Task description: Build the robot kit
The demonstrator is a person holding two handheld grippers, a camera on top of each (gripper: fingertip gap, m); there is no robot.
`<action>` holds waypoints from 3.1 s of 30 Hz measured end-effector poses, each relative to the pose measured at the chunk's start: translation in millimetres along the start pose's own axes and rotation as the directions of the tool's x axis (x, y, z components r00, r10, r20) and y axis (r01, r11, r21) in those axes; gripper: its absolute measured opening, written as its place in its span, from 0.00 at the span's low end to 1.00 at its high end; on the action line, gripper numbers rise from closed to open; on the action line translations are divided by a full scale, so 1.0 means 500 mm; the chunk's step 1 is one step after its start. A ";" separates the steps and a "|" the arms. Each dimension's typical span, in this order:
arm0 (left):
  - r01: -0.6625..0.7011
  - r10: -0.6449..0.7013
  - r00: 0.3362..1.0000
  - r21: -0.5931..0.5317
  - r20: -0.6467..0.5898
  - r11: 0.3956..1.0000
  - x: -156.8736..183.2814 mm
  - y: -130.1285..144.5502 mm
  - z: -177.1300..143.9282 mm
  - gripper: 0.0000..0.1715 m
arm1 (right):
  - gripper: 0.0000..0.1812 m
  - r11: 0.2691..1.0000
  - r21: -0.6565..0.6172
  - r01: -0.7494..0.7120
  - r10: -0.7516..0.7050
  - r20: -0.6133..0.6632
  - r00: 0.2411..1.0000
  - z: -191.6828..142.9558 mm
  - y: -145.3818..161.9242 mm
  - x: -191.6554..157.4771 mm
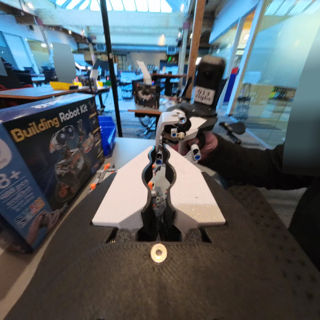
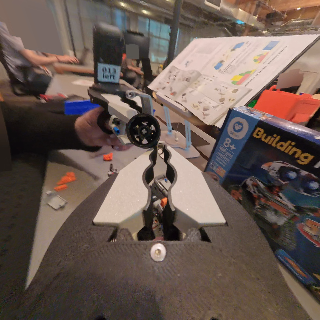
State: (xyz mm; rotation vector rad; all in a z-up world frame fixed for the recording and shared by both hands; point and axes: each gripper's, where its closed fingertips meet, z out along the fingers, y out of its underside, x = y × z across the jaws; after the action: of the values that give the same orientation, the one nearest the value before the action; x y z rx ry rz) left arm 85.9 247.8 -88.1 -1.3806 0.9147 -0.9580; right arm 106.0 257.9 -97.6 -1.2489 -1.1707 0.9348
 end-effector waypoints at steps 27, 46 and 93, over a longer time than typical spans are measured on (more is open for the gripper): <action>0.072 -0.005 0.995 -0.722 0.095 0.688 0.026 0.241 -0.162 0.02 | 0.03 0.625 -0.718 0.307 -0.127 0.295 0.947 0.069 0.276 -0.242; -0.006 0.032 0.999 -0.867 0.011 0.498 0.031 0.334 -0.171 0.02 | 0.19 0.627 -0.759 0.176 0.122 0.319 0.940 0.045 0.325 -0.280; -0.116 0.137 0.989 -0.829 -0.048 0.547 0.198 0.407 -0.154 0.23 | 0.00 0.794 -0.607 -0.021 0.188 0.213 0.959 0.068 0.257 -0.205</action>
State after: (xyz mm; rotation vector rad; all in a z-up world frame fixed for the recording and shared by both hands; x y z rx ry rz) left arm 52.0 121.6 -288.0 -2.0724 1.5470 -0.3465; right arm 63.4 180.8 -240.7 -1.7500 -1.7130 0.8528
